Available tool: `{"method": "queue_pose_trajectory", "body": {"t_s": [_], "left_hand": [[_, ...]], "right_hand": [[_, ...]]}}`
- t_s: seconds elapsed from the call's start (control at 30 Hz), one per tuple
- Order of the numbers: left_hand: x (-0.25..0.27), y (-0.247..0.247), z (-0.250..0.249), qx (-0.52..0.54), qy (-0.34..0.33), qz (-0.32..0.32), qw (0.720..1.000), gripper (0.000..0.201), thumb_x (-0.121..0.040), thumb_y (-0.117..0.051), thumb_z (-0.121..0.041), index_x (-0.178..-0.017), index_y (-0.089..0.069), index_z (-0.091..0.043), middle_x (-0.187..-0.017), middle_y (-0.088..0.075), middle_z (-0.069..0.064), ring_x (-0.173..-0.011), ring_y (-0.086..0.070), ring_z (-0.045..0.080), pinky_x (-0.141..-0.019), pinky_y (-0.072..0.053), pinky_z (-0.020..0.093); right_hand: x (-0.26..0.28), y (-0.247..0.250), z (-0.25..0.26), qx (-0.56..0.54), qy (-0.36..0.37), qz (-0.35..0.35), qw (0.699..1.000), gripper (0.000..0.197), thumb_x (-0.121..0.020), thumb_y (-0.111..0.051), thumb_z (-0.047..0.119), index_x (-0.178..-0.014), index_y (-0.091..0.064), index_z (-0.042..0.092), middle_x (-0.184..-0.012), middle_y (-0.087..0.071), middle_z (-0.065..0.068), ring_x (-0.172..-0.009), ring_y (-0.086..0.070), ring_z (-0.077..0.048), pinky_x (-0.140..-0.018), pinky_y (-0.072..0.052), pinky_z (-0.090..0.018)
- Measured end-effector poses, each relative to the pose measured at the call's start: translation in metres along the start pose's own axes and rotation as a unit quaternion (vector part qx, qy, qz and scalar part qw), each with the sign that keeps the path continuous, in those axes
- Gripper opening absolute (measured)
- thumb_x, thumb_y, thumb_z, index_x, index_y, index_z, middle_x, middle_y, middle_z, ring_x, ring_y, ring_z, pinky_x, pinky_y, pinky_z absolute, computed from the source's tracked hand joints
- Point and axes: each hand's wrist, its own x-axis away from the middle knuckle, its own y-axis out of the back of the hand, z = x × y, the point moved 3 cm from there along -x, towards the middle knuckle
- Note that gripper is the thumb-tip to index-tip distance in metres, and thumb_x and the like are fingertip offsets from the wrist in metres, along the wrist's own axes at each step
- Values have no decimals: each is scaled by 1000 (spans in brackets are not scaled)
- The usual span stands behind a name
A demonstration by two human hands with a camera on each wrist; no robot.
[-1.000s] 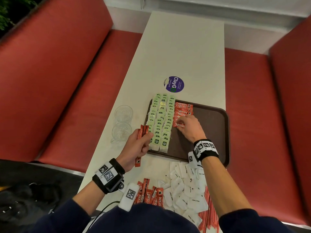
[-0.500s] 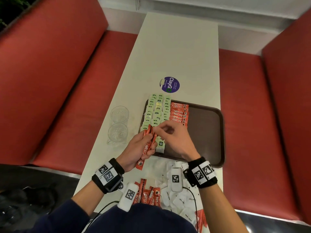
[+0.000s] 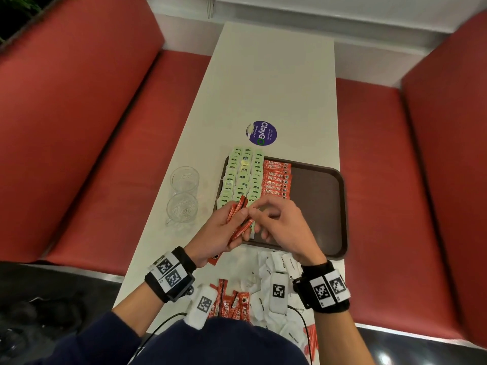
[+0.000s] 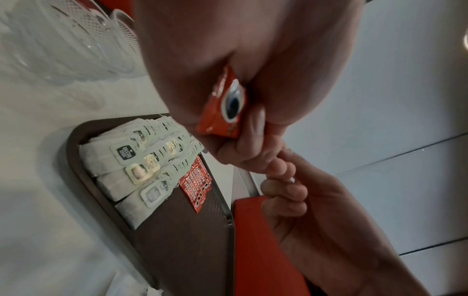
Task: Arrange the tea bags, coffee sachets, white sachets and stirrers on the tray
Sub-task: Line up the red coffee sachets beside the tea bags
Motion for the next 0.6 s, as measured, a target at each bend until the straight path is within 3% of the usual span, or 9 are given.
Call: {"method": "queue_pose_trajectory", "body": {"t_s": [0.13,0.3,0.43,0.6], "left_hand": [[-1,7,-3,4,13,-16,1000,47,-112,-50,-47,-124,-56,-2,-85,-71,13,-52,-48,18,-42,-28,22],[0,19,-10,50,25,-29,998,38,-108,-63,-37,-126,-68,-4,-93,-72,13,-51,-46,13,-40,-25,18],[1,23,-17,39,-8,-63,997,16,-98,-79,-18,-109,-73,-8,-88,-71,1,-61,-53,18,-53,-42,22],[3,19,-20,-26,-44,-86,995,29,-89,-89,-21,-114,-75,-19,-98,-79,5,-70,-66,22,-71,-58,27]], "right_hand": [[5,8,-1,-94,4,-22,995,8,-105,-74,22,-109,-75,15,-83,-75,-21,-65,-66,-29,-60,-57,-37],[21,21,5,-154,53,-5,987,14,-105,-70,12,-117,-73,4,-99,-77,-26,-84,-73,-38,-78,-65,-50],[34,23,0,-151,44,-33,987,11,-102,-76,12,-107,-76,3,-99,-77,-22,-91,-76,-42,-87,-65,-49],[38,18,-14,-88,42,-120,988,21,-93,-87,14,-98,-68,6,-95,-80,-14,-92,-80,-35,-87,-67,-54]]}}
